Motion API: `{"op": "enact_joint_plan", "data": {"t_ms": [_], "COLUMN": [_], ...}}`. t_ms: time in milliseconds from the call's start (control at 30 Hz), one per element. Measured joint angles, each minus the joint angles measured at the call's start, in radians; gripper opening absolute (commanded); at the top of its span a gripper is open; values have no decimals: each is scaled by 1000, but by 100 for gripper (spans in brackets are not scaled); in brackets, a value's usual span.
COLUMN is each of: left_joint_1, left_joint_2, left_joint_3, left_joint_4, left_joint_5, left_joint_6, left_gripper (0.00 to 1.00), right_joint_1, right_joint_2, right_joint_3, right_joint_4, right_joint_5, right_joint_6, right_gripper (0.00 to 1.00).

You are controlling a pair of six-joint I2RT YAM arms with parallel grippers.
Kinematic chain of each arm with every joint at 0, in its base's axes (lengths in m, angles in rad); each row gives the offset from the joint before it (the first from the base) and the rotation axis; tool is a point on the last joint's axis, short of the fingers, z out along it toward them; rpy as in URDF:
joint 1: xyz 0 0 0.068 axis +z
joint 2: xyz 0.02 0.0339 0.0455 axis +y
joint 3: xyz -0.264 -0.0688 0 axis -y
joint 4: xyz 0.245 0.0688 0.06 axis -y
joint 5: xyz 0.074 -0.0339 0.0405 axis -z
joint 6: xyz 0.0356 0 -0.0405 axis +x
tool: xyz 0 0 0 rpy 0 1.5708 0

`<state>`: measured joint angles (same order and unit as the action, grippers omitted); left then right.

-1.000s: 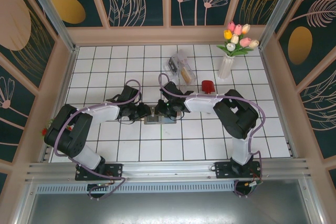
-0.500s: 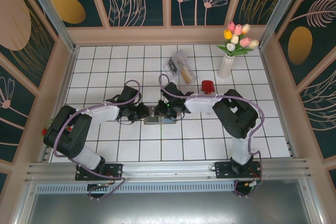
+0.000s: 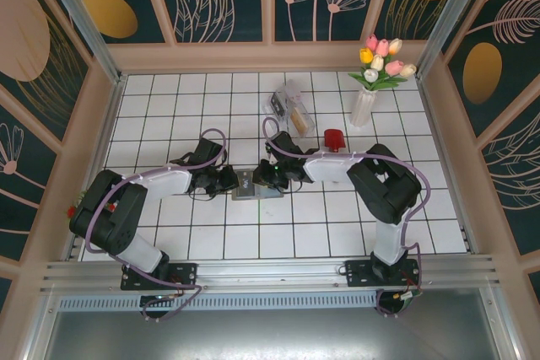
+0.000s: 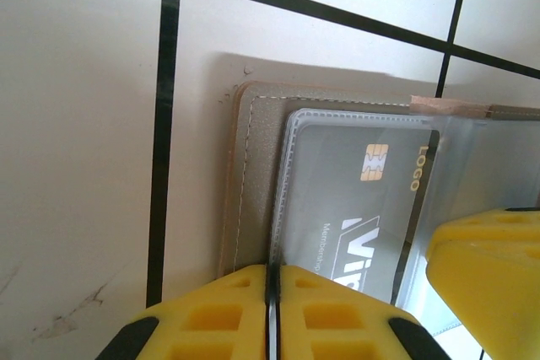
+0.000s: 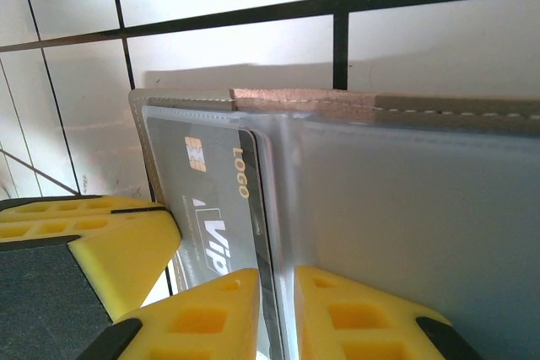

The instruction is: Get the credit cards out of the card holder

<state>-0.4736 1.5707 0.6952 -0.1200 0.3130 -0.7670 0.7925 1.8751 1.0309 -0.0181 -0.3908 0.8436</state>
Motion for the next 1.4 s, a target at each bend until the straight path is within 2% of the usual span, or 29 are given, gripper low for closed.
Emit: {"op": "enact_joint_plan", "data": {"t_ms": [400,800,1400], "left_joint_1": [0,0,0], "left_joint_2": [0,0,-5], "left_joint_3": [0,-6,-10], "left_joint_4": [2,11,12], "left_joint_5": [0,3,-5], "left_joint_6": [8,8,8], "left_gripper": [13,12,17], "right_joint_1": [0,-12,-40], "right_joint_2": [26,39,32], "right_joint_3": [1,0,-93], "right_joint_4": [8,40,222], "right_joint_5": [-30,-87,-180], "right_joint_6": [-24,-34,3], "right_gripper": [19,17,10]}}
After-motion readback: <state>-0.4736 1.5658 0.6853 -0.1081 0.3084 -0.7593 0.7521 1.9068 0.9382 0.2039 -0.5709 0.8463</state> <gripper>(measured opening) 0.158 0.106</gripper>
